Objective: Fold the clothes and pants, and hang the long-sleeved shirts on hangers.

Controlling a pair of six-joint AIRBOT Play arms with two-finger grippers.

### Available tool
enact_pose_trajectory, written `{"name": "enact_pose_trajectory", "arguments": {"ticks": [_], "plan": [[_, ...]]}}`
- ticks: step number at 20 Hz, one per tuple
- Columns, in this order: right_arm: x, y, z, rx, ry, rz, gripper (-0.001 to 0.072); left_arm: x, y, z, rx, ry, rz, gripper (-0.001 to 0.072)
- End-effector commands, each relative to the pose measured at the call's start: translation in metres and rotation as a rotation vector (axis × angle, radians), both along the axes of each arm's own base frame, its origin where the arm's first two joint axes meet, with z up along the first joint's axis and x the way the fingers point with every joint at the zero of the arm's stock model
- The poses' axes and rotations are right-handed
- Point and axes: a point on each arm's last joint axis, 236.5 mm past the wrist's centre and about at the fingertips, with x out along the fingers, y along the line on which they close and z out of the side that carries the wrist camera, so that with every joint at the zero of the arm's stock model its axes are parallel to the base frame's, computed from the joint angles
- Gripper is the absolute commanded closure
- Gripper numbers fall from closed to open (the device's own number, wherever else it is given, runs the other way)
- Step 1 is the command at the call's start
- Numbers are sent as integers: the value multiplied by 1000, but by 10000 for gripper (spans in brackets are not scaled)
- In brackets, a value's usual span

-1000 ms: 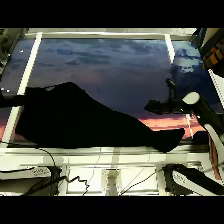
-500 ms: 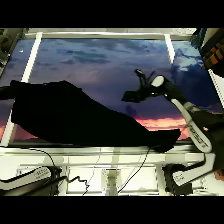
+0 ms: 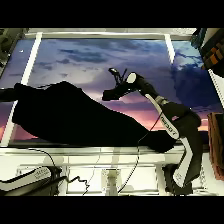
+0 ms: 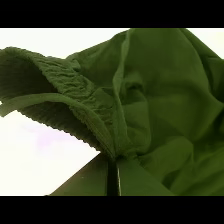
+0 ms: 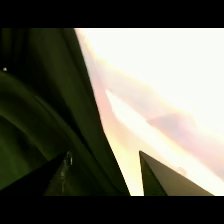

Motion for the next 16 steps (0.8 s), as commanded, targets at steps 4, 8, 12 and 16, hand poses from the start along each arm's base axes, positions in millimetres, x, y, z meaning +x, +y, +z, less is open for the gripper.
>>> {"name": "enact_pose_trajectory", "arguments": {"ticks": [4, 8, 12, 16], "plan": [[-32, 11, -28, -108, 26, 196, 205, -5, -6, -6, -20, 24, -14, 689], [-22, 10, -36, -157, -33, 188, 241, -6, -7, -6, -23, 26, -17, 688], [-10, 10, -42, -171, -57, 133, 335, -6, -7, -6, -23, 27, -17, 688], [-3, 15, -40, -154, -74, 102, 389, -6, -7, -6, -23, 26, -17, 688]]}}
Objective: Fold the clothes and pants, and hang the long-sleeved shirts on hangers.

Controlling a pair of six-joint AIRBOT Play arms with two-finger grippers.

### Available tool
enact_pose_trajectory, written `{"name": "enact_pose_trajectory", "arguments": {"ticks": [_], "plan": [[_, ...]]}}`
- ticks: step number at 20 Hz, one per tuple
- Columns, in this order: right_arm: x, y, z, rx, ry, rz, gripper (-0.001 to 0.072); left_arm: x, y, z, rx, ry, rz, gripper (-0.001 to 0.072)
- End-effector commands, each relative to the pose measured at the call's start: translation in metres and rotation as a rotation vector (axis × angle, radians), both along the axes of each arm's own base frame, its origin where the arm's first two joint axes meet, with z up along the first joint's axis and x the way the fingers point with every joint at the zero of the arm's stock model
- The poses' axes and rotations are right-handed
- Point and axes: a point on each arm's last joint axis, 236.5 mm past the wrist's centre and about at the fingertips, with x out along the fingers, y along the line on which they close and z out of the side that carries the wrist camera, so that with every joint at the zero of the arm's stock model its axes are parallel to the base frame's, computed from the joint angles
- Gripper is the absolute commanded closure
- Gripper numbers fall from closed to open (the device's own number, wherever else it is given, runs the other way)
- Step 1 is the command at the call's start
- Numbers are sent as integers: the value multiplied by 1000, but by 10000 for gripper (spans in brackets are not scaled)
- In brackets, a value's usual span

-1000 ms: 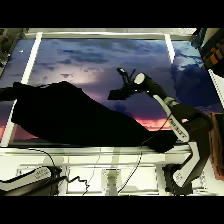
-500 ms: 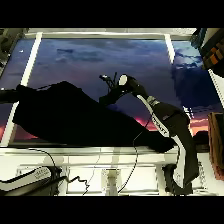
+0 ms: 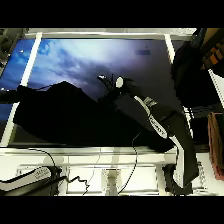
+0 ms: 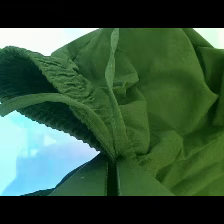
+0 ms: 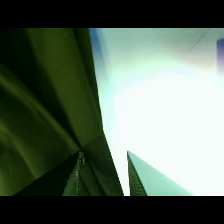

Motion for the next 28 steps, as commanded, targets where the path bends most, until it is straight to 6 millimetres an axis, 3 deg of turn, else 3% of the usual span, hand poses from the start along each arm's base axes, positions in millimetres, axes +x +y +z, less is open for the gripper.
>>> {"name": "enact_pose_trajectory", "arguments": {"ticks": [1, 3, 5, 6, 9, 11, 15, 19, 22, 28], "plan": [[3, 2, -2, -7, -15, -13, 390, 0, 0, 0, 0, 0, 0, 688], [-2, 4, -3, -16, -9, 3, 415, 0, 0, 0, 0, 1, 0, 688], [-5, 6, -3, -19, -13, 14, 642, 0, 0, 0, 0, 1, 0, 688], [-4, 6, -3, -20, -15, 13, 704, 0, 0, 0, -1, 1, 0, 689], [1, 2, 0, -33, -38, 14, 704, 0, 0, 0, -14, 7, 18, 688], [14, -5, 10, -65, -107, 25, 705, 0, 0, 1, -13, 5, 18, 689], [47, -1, 54, -54, -262, 22, 707, 0, 0, 2, -11, 3, 18, 689], [75, -4, 86, -66, -396, 10, 708, 0, 0, 2, -15, 4, 23, 689], [102, -32, 129, -156, -575, 3, 708, -1, 0, 11, 0, -14, 24, 689], [139, -94, 253, -136, -837, -137, 707, -6, -4, 55, 74, -112, 30, 689]]}}
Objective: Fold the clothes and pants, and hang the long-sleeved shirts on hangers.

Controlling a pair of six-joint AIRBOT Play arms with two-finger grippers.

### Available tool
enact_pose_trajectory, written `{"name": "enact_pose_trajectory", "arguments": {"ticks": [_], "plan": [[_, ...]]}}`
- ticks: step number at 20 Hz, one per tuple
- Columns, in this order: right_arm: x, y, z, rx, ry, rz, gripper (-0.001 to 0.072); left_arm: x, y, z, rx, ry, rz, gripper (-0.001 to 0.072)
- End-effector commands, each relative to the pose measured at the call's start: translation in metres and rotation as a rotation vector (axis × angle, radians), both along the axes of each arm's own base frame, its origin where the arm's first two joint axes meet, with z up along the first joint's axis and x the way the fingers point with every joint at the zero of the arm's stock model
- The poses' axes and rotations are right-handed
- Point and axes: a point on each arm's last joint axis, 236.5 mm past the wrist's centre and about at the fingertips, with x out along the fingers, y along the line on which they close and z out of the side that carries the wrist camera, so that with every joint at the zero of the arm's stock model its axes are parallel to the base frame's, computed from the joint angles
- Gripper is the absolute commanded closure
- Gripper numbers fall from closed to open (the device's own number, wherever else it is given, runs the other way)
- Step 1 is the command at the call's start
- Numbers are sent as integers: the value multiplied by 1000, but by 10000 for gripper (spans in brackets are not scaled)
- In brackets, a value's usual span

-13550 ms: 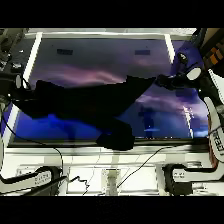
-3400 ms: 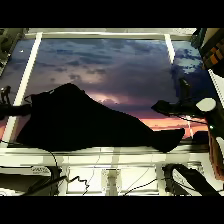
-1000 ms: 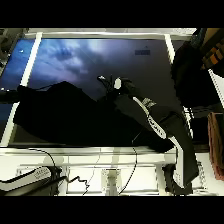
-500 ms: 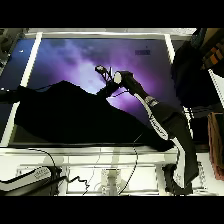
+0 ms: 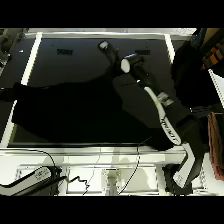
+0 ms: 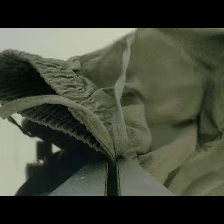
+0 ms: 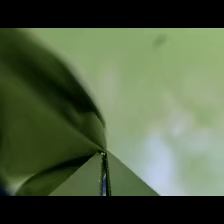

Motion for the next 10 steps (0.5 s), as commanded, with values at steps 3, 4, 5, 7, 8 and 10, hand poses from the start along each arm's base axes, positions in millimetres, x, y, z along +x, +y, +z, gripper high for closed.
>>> {"name": "enact_pose_trajectory", "arguments": {"ticks": [3, 4, 5, 7, 8, 10], "plan": [[30, -51, 94, 62, -235, -94, 707, -2, 2, 43, 86, -112, 31, 689], [34, -55, 99, 70, -253, -104, 707, -1, 4, 48, 100, -131, 41, 689], [36, -57, 100, 72, -262, -107, 707, 0, 6, 52, 110, -145, 50, 689], [42, -57, 106, 88, -295, -111, 707, 1, 8, 56, 119, -159, 57, 689], [45, -55, 116, 106, -332, -113, 707, 1, 8, 58, 120, -164, 59, 689], [51, -51, 134, 145, -399, -114, 707, 4, 6, 62, 111, -182, 64, 689]]}}
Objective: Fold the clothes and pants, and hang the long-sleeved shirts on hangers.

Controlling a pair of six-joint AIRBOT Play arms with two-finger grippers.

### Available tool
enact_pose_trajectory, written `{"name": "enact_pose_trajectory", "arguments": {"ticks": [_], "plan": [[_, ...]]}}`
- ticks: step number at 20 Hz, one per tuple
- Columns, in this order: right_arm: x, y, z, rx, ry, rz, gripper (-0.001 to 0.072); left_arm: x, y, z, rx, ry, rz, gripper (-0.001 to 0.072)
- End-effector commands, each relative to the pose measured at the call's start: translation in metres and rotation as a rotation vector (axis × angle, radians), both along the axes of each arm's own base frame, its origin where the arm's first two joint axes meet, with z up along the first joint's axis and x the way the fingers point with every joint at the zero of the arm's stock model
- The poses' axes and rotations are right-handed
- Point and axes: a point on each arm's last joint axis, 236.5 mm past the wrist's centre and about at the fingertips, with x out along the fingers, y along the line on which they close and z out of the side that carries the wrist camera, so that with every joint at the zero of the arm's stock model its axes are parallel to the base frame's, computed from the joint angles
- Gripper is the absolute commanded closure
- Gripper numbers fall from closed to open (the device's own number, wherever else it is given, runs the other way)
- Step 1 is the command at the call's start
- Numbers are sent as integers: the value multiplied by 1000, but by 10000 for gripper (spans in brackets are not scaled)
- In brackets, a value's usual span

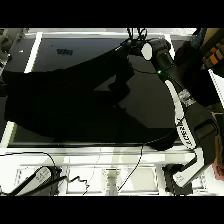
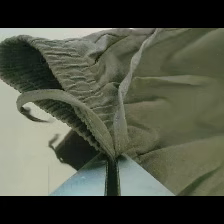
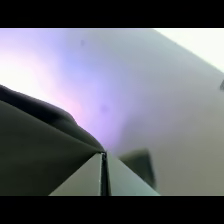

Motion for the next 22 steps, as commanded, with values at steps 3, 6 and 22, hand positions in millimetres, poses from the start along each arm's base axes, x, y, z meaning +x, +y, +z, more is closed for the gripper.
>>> {"name": "enact_pose_trajectory", "arguments": {"ticks": [3, 6, 22], "plan": [[4, 8, 8, 74, -21, 8, 706, 4, 3, 6, 4, -28, 15, 689], [-6, 23, -48, 96, 121, 30, 706, 5, 8, -9, 4, 10, 17, 689], [-92, 169, -117, 33, 243, 261, 314, 20, 32, -68, -51, 115, 67, 689]]}}
